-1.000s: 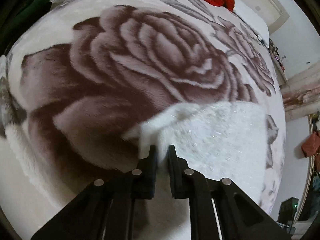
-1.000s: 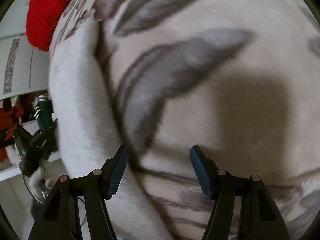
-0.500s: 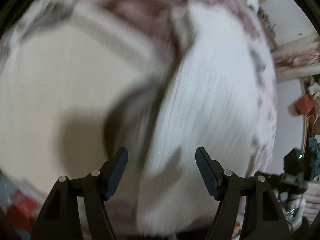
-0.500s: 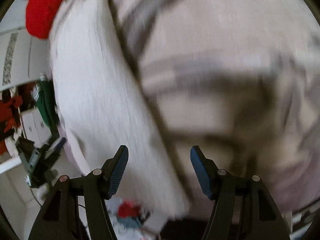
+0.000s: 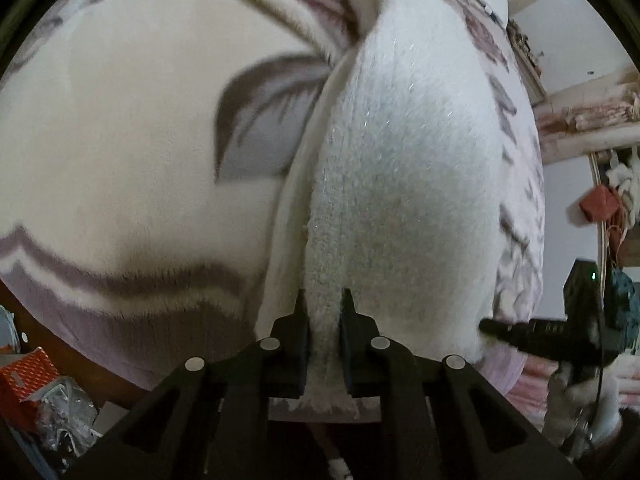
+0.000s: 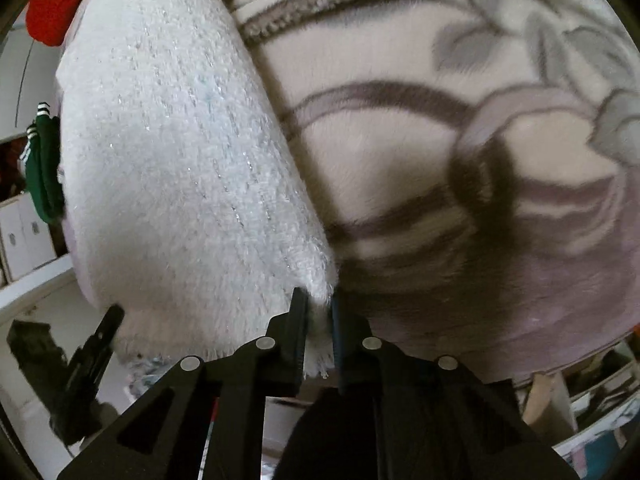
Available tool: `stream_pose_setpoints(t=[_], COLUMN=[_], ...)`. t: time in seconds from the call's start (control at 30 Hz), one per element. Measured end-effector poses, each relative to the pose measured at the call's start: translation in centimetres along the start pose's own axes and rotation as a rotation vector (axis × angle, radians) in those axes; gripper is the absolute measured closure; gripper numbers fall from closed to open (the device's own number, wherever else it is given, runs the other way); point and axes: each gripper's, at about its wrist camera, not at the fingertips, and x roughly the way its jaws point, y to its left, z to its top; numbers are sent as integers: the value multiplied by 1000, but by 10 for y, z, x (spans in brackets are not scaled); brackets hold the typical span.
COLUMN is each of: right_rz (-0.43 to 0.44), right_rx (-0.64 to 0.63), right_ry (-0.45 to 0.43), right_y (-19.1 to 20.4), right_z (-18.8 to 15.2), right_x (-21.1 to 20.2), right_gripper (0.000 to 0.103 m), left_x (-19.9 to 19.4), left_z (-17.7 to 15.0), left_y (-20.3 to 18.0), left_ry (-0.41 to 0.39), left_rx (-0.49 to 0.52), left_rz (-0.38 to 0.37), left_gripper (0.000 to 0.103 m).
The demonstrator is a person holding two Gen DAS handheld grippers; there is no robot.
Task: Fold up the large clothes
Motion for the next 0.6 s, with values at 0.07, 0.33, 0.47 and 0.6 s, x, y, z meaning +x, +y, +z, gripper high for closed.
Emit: stream_pose_setpoints(t=[0.07, 0.33, 0.47, 0.6], right_rz=[-19, 56, 202, 354], right_rx=[-3, -3, -7, -5], right_ry=[13, 105, 103, 197], right_y=[-3, -9, -27, -37], right_z=[2, 14, 24, 33], right_x=[7, 19, 13, 52], right_gripper=[92, 74, 36, 35], left_x=[10, -15, 5, 53], left_z=[1, 7, 14, 22], left_y=[11, 31, 49, 52], left_ry=[22, 53, 87, 181], left_rx=[0, -16, -50, -91], left_rz=[1, -105, -182, -268], left_gripper=[92, 69, 42, 42])
